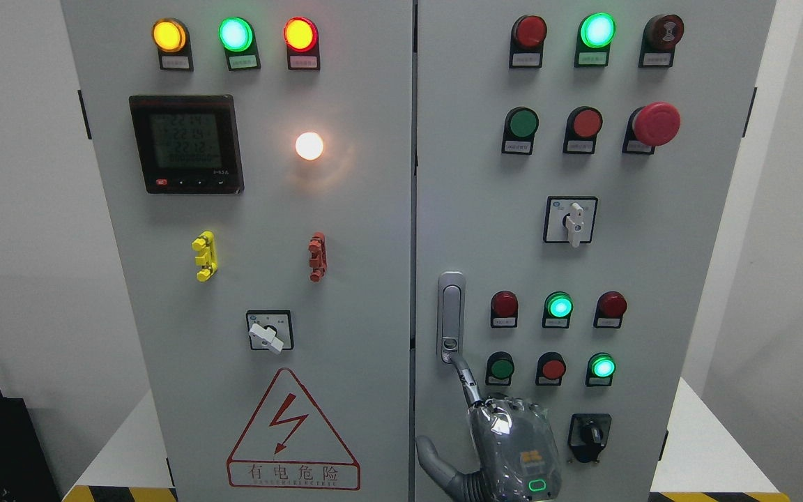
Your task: Release door handle
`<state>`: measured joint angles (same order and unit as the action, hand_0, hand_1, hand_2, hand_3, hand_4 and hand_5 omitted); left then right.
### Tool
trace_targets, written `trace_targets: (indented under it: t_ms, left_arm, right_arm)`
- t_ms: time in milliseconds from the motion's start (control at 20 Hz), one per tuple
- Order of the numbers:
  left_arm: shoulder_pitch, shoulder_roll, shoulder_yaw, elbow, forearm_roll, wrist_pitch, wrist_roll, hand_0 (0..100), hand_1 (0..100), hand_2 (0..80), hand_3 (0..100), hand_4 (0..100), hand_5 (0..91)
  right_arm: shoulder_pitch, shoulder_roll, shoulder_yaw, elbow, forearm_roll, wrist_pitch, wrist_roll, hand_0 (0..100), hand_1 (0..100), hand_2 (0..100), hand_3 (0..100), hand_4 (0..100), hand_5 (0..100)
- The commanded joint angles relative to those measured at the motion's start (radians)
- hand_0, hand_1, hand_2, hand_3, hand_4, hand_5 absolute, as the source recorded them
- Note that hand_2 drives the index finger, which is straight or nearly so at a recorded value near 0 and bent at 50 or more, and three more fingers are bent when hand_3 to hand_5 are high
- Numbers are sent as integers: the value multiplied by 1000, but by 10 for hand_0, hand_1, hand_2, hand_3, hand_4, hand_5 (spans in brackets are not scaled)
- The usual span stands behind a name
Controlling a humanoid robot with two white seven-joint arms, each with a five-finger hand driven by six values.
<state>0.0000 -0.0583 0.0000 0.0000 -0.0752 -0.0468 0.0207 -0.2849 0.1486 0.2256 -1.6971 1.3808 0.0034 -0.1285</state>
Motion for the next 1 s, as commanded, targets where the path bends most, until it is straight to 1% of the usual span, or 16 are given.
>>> trace_targets:
  t_ms: [0, 400, 701, 951]
  left_arm:
    - [-3, 0, 2, 9, 0, -1, -1, 120, 389, 0, 0, 0, 0]
    - [-3, 0, 2, 9, 0, -1, -1, 120, 389, 0, 0, 0, 0]
    - [-3, 0, 3, 12, 2, -1, -1, 120, 389, 0, 0, 0, 0]
    - [-3, 0, 2, 11, 2, -1, -1, 120, 389, 0, 0, 0, 0]
  right_arm:
    - [0, 0, 3, 5, 0, 7, -5, 231, 331, 0, 992, 879, 969]
    - [6, 3, 18, 5, 1, 7, -5, 231, 331, 0, 992, 880, 969]
    - [6, 3, 18, 5, 3, 9, -3, 232, 331, 0, 993, 880, 970]
    - [3, 3, 18, 5, 3, 24, 1, 232, 331, 0, 994, 881, 970]
